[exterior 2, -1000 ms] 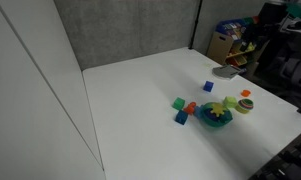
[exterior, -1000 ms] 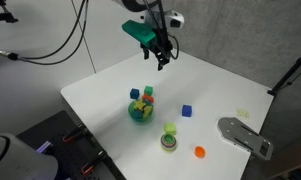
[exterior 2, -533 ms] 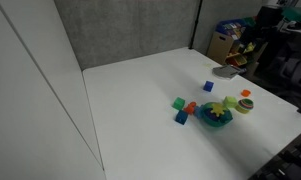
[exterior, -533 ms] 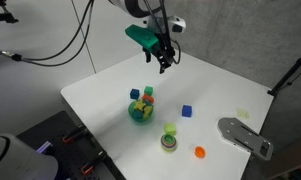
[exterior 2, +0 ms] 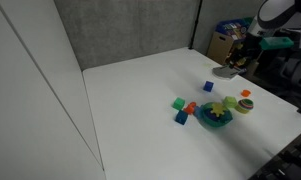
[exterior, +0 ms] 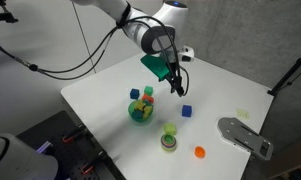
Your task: Put the light green building block on top of the blue building block
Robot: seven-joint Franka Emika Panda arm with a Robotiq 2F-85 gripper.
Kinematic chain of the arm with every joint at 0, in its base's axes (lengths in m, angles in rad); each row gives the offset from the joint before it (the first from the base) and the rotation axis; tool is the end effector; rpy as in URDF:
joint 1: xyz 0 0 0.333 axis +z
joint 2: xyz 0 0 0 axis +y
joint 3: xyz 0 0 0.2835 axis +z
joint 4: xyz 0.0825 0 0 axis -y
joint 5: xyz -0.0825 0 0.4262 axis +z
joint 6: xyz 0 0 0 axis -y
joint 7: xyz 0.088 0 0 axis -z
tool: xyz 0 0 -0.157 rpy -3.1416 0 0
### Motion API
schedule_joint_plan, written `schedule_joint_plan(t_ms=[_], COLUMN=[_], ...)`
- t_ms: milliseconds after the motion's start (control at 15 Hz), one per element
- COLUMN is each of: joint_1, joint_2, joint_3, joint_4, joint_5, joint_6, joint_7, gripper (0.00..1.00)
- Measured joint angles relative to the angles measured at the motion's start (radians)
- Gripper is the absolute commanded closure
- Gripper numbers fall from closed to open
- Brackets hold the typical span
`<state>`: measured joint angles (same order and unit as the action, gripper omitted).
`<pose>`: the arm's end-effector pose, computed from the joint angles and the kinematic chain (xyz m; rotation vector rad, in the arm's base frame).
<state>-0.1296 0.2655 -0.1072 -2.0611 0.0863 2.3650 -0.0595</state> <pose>0.5985 -0.1417 0.2001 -3.0923 0.3625 -0.0703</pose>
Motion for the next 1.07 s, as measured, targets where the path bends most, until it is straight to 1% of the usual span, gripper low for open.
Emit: schedule_joint_plan(t_ms=[533,800,1067], joint_1=[-0.054,-0.084,-0.112], joint_2=[0.197,0.274,0.325], joint_3=[-0.001,-0.001,-0.002], joint_4=[0.003,0.007,0.011], joint_5=[0.000,0.000,0.000], joint_6=[0.203,0.263,0.293], joint_7=[-0.022,-0.023,-0.023], gripper=[0.00,0.00,0.00])
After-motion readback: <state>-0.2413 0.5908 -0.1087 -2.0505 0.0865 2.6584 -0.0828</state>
